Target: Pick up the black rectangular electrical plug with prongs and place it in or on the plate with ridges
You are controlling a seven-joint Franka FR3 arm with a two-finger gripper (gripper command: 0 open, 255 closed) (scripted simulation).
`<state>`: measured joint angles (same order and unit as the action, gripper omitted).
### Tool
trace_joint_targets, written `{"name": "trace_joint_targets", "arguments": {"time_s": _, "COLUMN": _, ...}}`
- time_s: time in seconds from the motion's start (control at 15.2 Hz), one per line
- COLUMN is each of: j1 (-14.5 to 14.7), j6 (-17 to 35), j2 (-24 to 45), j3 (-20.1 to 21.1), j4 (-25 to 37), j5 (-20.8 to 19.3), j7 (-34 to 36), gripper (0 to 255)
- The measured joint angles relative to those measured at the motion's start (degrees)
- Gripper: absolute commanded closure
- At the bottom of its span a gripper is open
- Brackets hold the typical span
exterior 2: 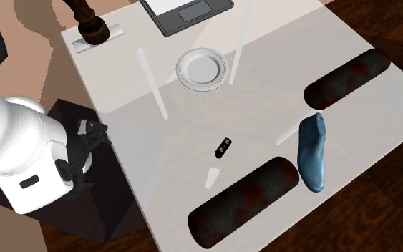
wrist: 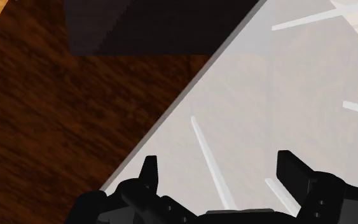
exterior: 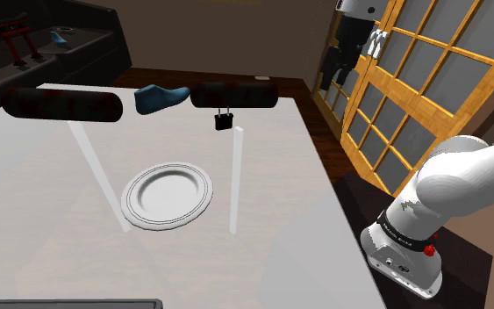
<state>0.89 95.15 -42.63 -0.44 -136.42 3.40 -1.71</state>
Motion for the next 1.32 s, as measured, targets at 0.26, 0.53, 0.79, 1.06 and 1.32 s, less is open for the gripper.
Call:
{"name": "trace_joint_targets", "arguments": {"time_s": 0.26, "j1": 0.45, "j6": 2.5, "j2": 3.51, "j3": 1.73, "j4": 0.98, "j5": 0.8, "j7": 2.03, "gripper": 0}}
{"name": "trace_joint_targets", "arguments": {"time_s": 0.53, "j1": 1.05, "j6": 7.25, "j2": 11.52, "j3": 4.68, "j4": 4.2, "j5": 1.68, "j7": 5.66, "gripper": 0}}
{"name": "trace_joint_targets", "arguments": {"time_s": 0.79, "j1": 1.41, "j6": 11.88, "j2": 19.2, "j3": 7.23, "j4": 7.18, "j5": 1.77, "j7": 9.15, "gripper": 0}}
{"name": "trace_joint_targets", "arguments": {"time_s": 1.06, "j1": 1.85, "j6": 15.02, "j2": 28.32, "j3": 9.93, "j4": 13.07, "j5": 0.92, "j7": 13.51, "gripper": 0}}
{"name": "trace_joint_targets", "arguments": {"time_s": 1.32, "j1": 2.36, "j6": 16.87, "j2": 37.04, "j3": 11.8, "j4": 19.6, "j5": -0.85, "j7": 17.57, "gripper": 0}}
